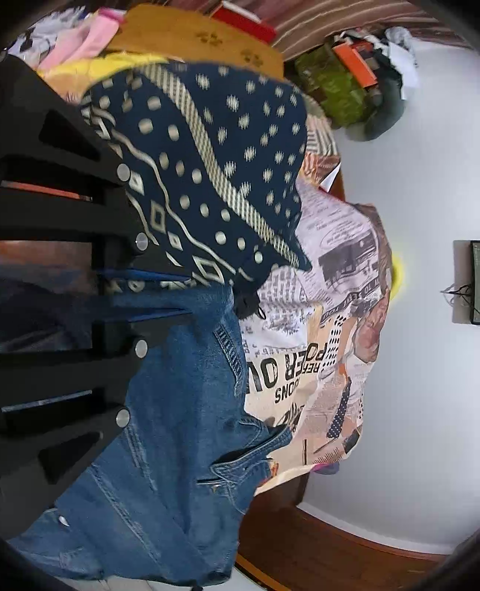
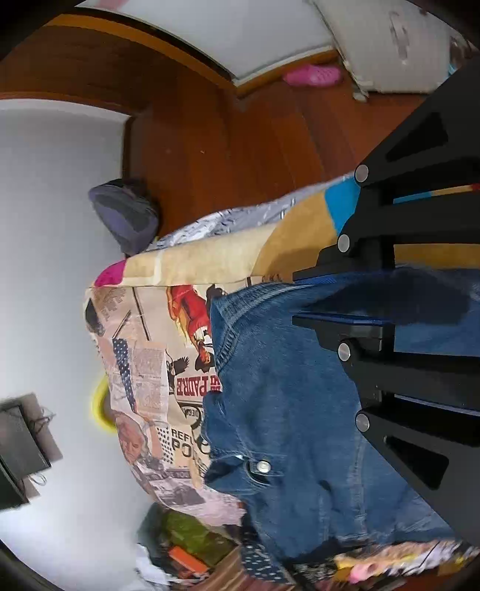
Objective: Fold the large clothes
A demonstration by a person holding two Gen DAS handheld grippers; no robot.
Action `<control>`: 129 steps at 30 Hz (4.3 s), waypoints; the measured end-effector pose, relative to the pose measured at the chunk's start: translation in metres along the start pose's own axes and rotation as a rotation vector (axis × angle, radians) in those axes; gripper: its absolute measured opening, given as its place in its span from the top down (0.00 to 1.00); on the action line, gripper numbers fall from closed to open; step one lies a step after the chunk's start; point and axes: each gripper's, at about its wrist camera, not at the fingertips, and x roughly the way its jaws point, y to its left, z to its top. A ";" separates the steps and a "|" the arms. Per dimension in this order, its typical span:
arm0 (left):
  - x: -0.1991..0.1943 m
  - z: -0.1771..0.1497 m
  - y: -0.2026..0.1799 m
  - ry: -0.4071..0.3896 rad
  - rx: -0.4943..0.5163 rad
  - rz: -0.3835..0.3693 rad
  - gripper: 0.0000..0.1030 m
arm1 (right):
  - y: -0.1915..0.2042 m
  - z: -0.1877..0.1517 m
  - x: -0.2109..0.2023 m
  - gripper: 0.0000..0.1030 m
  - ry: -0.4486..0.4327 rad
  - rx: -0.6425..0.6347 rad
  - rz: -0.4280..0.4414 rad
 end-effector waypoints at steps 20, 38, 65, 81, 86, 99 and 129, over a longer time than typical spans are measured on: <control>-0.098 -0.094 0.040 0.076 -0.019 -0.096 0.38 | 0.024 -0.084 -0.114 0.36 -0.143 -0.129 -0.050; -0.054 -0.217 0.016 0.399 -0.112 -0.252 0.38 | 0.010 -0.180 -0.056 0.36 0.147 -0.017 0.008; -0.088 -0.201 -0.015 0.283 -0.120 -0.480 0.95 | 0.001 -0.181 -0.065 0.92 0.123 0.043 0.126; -0.109 -0.085 -0.007 0.029 -0.171 -0.541 0.95 | 0.032 -0.099 -0.086 0.93 -0.080 -0.084 0.113; -0.077 -0.050 0.003 0.022 -0.231 -0.505 0.95 | 0.039 -0.054 -0.074 0.93 -0.151 -0.091 0.101; 0.047 -0.029 0.013 0.157 -0.293 -0.356 0.94 | 0.009 -0.009 0.059 0.94 0.028 0.059 0.050; -0.054 -0.094 -0.004 0.147 0.036 -0.262 0.43 | 0.029 -0.076 -0.028 0.56 0.004 -0.131 0.051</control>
